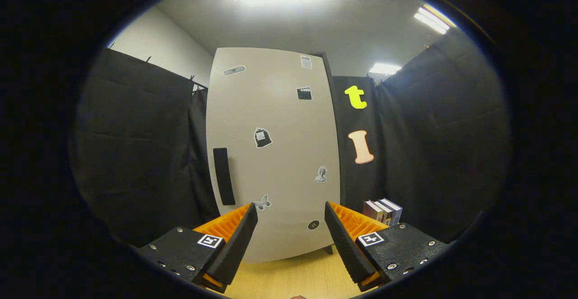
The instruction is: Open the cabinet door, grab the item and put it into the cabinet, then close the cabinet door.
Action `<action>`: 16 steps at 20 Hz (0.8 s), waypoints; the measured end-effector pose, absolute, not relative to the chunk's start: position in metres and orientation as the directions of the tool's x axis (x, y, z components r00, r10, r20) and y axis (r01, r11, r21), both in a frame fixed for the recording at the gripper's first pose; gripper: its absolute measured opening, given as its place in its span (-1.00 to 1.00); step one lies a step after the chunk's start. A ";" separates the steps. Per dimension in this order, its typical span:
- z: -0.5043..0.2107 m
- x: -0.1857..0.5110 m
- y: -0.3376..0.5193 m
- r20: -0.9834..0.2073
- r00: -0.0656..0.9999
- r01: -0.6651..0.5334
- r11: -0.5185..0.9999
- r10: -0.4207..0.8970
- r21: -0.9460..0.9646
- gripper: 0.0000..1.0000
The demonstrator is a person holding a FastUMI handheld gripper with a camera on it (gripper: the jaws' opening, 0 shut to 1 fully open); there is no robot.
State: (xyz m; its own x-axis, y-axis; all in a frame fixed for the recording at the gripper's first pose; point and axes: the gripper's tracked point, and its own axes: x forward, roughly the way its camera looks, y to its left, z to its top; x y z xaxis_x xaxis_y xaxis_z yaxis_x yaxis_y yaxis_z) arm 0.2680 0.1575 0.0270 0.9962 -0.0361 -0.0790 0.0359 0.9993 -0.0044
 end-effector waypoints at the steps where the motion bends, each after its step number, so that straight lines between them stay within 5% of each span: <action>1: 0.025 0.263 0.155 -0.080 0.996 0.039 0.999 -0.040 -0.013 0.85; 16: -0.008 0.234 0.147 -0.087 0.995 0.050 0.999 -0.049 0.006 0.86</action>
State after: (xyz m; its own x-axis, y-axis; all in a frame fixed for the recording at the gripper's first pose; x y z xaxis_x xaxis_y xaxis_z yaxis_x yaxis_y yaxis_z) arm 0.2338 0.1465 -0.0076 0.9950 -0.0490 -0.0869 0.0498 0.9987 0.0061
